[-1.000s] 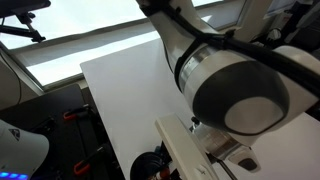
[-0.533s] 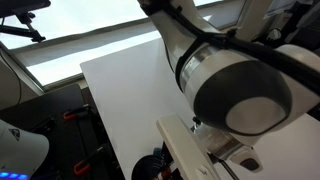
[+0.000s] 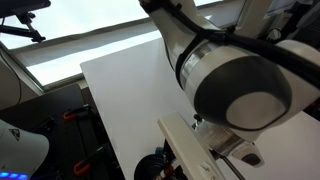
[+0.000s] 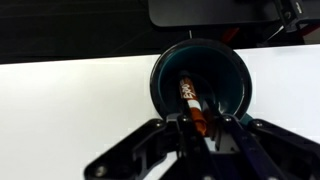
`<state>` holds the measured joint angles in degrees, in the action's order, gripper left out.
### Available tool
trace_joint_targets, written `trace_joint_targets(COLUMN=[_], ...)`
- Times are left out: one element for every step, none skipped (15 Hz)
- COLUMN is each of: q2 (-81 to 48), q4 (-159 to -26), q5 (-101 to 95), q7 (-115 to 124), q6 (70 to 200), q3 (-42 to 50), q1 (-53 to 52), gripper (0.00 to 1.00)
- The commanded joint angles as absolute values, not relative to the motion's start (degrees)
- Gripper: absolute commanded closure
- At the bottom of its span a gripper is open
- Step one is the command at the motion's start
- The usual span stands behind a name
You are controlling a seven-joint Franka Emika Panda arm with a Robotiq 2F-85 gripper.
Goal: Take the marker out of the mug and place it to the left of the mug
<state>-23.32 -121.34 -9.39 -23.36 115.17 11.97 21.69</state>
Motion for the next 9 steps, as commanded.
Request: trace_joint_targets(q2=[-21.1, -20.8, -20.5, -20.2, -20.1, -19.9, -19.8, -19.9, -19.8], q4=[-121.7, -121.6, -121.5, -121.3, -121.1, -120.8, -120.6, -120.1, -119.7], q5=[-8.6, -8.8, -8.9, -9.1, -9.2, -9.2, -9.3, -9.3, -9.3], q7=[-24.6, -24.4, -24.3, -24.0, -23.9, -23.9, -23.7, -23.5, -23.5], q6=[116.1, 116.2, 116.1, 116.0, 115.9, 115.8, 115.8, 115.5, 115.3], q3=[11.1, 10.9, 10.5, 10.3, 10.1, 9.9, 9.7, 9.5, 9.3], q1=[20.8, 20.5, 20.0, 19.5, 19.1, 18.6, 18.2, 17.7, 17.4], gripper=[0.95, 0.95, 0.95, 0.95, 0.95, 0.95, 0.95, 0.95, 0.95])
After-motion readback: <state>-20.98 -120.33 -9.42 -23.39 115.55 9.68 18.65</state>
